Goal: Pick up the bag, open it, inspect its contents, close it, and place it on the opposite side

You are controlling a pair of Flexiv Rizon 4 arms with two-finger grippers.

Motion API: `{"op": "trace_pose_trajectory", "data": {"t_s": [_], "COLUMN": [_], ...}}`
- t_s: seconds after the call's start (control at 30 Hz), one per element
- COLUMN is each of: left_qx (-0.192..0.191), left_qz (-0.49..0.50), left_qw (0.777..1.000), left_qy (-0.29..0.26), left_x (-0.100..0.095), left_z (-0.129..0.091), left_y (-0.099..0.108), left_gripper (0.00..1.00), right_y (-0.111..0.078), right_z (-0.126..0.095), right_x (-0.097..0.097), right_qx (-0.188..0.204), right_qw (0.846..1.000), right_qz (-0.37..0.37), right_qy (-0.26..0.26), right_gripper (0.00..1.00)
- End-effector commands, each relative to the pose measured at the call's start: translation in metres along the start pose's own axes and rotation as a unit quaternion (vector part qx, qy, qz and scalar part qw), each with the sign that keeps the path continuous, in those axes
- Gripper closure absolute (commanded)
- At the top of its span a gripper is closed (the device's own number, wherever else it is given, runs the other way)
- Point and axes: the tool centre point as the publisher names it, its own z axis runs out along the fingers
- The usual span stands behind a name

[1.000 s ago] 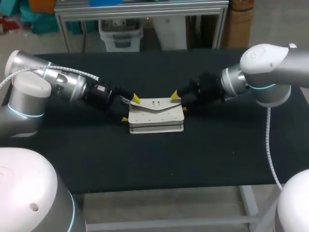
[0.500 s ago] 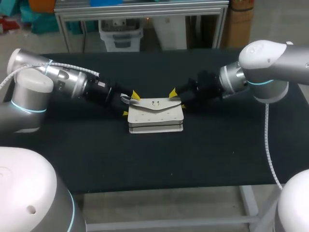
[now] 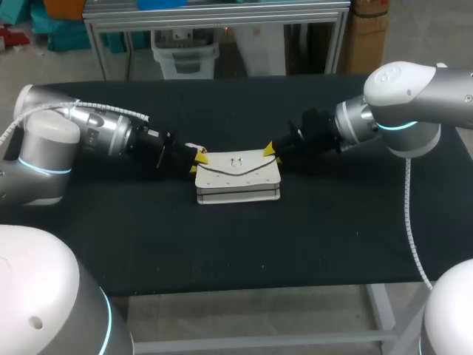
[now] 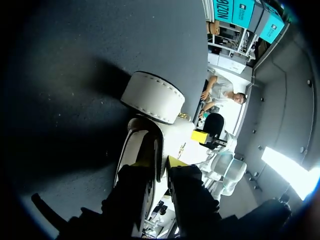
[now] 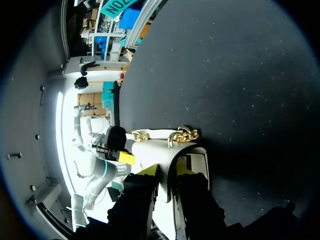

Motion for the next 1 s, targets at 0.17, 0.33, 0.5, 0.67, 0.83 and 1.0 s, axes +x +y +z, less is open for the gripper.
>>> {"op": "trace_pose_trajectory", "data": {"t_s": [0.17, 0.33, 0.5, 0.67, 0.83, 1.0], "left_qx": [0.026, 0.034, 0.033, 0.031, 0.036, 0.041], "left_qz": [0.021, 0.032, 0.036, 0.03, 0.021, 0.014], "left_qw": [0.999, 0.999, 0.999, 0.999, 0.999, 0.999], "left_qy": [-0.004, -0.006, -0.002, -0.004, -0.007, -0.012], "left_x": [0.004, 0.008, 0.009, 0.01, 0.007, 0.006], "left_z": [0.012, 0.01, 0.009, 0.012, 0.011, 0.012], "left_y": [0.026, 0.032, 0.033, 0.034, 0.042, 0.045], "left_gripper": [1.0, 0.25, 0.34, 0.51, 0.52, 0.52], "right_y": [0.001, 0.0, 0.0, -0.004, -0.008, -0.009], "right_z": [0.007, 0.005, 0.004, 0.002, -0.001, -0.003], "right_x": [0.001, 0.002, 0.003, 0.004, 0.004, 0.005], "right_qx": [0.004, 0.0, -0.003, -0.008, -0.017, -0.018], "right_qw": [1.0, 1.0, 1.0, 1.0, 1.0, 1.0], "right_qz": [-0.003, -0.002, -0.002, -0.003, -0.003, -0.004], "right_qy": [0.006, 0.007, 0.007, 0.005, 0.0, 0.001], "right_gripper": [0.77, 0.0, 0.08, 0.24, 0.39, 0.51]}}
